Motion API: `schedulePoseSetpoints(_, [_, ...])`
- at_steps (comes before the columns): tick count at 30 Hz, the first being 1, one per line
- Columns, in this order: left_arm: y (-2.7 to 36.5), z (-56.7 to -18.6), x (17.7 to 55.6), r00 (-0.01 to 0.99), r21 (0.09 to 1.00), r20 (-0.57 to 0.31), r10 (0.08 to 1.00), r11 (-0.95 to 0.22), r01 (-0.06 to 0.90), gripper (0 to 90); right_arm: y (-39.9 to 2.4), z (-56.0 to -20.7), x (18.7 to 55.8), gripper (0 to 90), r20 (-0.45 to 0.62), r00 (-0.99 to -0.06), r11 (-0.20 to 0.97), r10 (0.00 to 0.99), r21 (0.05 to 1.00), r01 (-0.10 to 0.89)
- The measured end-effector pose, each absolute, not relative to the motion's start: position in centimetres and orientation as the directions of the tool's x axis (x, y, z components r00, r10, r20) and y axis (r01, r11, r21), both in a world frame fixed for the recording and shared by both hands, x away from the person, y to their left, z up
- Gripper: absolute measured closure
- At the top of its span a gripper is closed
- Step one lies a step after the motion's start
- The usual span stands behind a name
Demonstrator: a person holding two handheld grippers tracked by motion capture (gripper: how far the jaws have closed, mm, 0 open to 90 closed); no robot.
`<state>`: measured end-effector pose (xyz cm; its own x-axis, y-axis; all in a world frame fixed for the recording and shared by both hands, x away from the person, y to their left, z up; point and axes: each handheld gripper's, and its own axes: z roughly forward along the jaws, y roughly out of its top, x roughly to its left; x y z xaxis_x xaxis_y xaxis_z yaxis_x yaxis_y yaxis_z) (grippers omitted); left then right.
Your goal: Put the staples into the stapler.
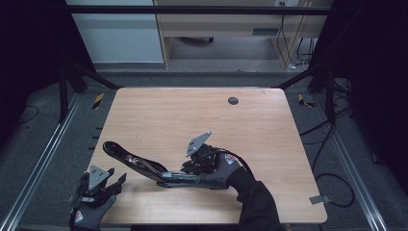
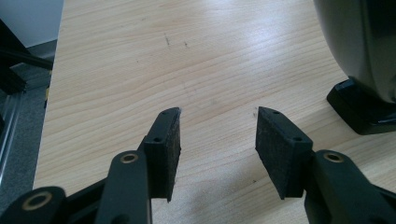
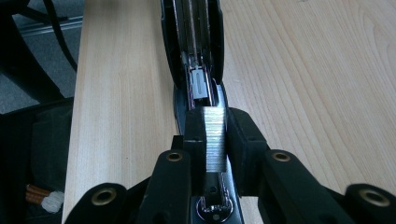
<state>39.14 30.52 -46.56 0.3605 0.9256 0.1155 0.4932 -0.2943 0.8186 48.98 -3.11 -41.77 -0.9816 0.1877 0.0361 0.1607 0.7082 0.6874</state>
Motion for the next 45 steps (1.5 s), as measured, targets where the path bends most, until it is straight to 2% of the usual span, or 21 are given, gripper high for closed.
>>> schedulePoseSetpoints(26, [30.6,-46.6,39.1,0.358,0.820,0.113,0.927,-0.290,0.493,49.8,-2.2,-42.9,49.1,78.5,0.025,-0.980,0.727,0.198,0.667,0.164])
schedulePoseSetpoints(45, [30.6,-46.6,39.2,0.359,0.818,0.114,0.926,-0.293,0.494,49.8,-1.8,-43.5,49.0,78.5,0.022,-0.985,0.746,0.170,0.650,0.143])
